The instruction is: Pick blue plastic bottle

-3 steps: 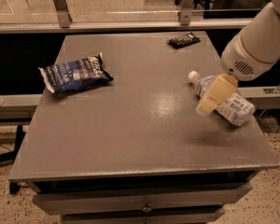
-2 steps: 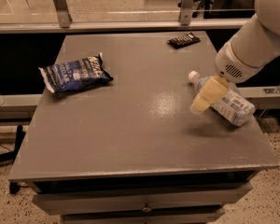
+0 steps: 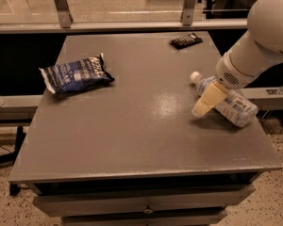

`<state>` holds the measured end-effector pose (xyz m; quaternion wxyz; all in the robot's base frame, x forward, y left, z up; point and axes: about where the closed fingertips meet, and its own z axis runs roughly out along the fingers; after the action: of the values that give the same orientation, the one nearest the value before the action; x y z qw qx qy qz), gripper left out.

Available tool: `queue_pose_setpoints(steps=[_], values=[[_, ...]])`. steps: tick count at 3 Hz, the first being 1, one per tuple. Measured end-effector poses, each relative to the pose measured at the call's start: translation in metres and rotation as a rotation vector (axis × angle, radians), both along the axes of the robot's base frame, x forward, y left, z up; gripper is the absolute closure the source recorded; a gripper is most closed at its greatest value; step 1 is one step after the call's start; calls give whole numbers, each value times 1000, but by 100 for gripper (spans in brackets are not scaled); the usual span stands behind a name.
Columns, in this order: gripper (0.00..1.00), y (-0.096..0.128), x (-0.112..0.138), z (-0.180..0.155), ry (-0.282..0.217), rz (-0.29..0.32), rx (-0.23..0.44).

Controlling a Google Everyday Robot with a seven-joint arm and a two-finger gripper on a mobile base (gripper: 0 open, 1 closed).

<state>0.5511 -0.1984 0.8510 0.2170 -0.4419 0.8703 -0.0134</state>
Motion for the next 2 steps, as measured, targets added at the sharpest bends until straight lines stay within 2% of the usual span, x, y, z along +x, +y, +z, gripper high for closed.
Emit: queue_pose_setpoints(steps=[1,2], values=[[18,-1,5,-11,17,-13,3],[41,4,8,-12,28,-13,32]])
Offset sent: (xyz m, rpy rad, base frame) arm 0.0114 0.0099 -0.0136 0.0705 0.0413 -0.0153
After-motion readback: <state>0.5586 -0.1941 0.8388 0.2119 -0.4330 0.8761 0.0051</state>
